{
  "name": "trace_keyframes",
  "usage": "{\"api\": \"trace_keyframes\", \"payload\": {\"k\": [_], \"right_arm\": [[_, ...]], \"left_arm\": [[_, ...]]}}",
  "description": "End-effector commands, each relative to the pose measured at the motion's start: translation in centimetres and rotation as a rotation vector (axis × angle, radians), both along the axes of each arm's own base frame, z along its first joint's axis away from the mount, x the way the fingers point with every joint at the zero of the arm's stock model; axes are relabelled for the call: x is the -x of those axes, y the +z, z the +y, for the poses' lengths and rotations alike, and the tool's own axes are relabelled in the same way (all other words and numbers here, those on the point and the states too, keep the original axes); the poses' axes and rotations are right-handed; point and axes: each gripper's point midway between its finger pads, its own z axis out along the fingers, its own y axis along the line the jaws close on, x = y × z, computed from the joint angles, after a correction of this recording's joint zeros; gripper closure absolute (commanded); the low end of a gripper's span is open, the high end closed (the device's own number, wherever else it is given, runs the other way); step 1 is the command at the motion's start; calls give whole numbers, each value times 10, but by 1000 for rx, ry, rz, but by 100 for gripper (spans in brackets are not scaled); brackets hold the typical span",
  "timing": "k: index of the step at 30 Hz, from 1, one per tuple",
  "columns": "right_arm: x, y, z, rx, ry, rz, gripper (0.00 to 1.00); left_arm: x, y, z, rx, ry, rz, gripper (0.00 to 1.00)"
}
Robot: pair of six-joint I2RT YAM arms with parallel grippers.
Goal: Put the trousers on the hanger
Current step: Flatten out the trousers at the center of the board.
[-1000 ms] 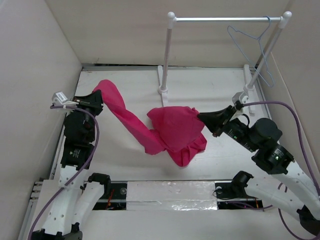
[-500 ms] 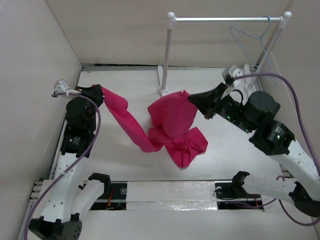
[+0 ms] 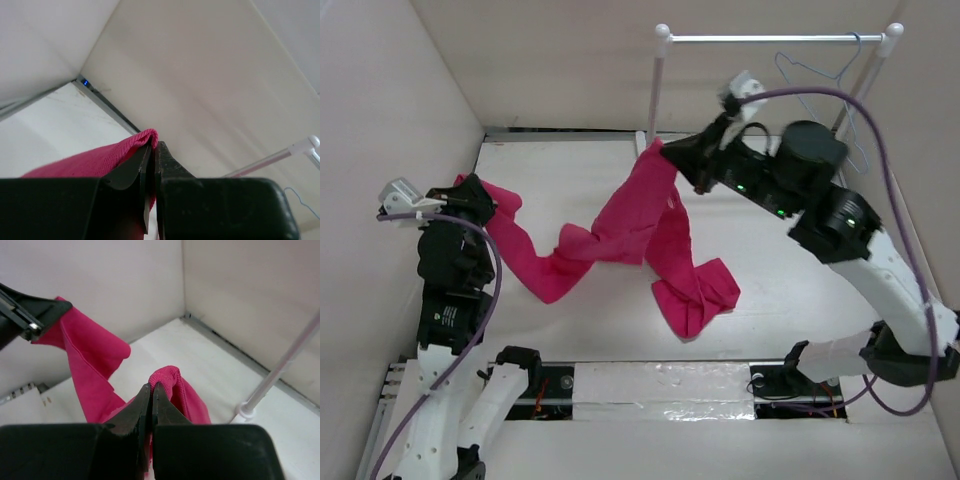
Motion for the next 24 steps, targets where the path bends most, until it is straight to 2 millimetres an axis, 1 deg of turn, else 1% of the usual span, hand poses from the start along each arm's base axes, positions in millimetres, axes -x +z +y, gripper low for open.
{"api": "trace_keyframes", "payload": {"k": [1,2,3,4,5,6,7,8,9,11,12,13,14,15,16,17,18,19,20,21,22,23,24], "right_arm": [[60,115,-92,-294,-49,-228,100],[54,97,-102,-277,-108,-196,100],[48,83,-105,-262,-146,-176,100],[33,43,-108,-224,-228,-91,100],[29,43,-112,-239,-259,-74,100],[14,-7,-113,-164,-318,-9,100],[7,-35,-115,-156,-351,52,100],[-2,-62,-124,-142,-425,94,100],[-8,-113,-134,-102,-484,144,100],[-28,-158,-170,-118,-654,207,100],[-35,-178,-182,-118,-703,231,100],[-42,-215,-192,-78,-743,273,100],[-56,-231,-213,-73,-791,300,100],[-64,-240,-219,-74,-793,312,100],[-77,-264,-225,-26,-802,353,100],[-88,-271,-240,-27,-822,379,100],[-97,-274,-246,-25,-830,390,100],[-105,-276,-249,-8,-826,393,92],[-116,-275,-243,-2,-784,410,84],[-119,-273,-246,4,-772,430,74],[-120,-267,-240,29,-739,422,50],[-120,-247,-234,29,-725,386,41],[-108,-246,-211,59,-671,382,30]], "left_arm": [[-16,41,2,-48,22,-62,100],[-23,39,0,-51,17,-49,100],[-31,36,-3,-45,8,-35,100],[-44,23,-8,-49,-8,4,100],[-50,19,-10,-45,-13,17,100],[-55,11,-11,-44,-16,36,100],[-61,2,-13,-45,-21,58,100],[-64,-3,-13,-47,-21,71,100],[-65,-6,-13,-49,-21,81,100],[-63,-8,-13,-54,-23,90,100],[-63,-8,-14,-59,-25,88,100],[-60,-5,-13,-64,-28,82,100],[-59,-8,-13,-76,-26,94,100],[-58,-11,-12,-80,-21,105,100],[-54,-12,-11,-81,-20,105,100],[-53,-16,-10,-82,-15,112,100],[-52,-22,-9,-80,-14,120,100],[-48,-22,-9,-77,-14,110,100],[-47,-22,-8,-75,-11,104,100],[-47,-21,-8,-80,-10,103,100],[-47,-19,-7,-84,-5,101,100],[-48,-19,-5,-86,5,109,100],[-47,-13,-5,-87,7,100,100]]}}
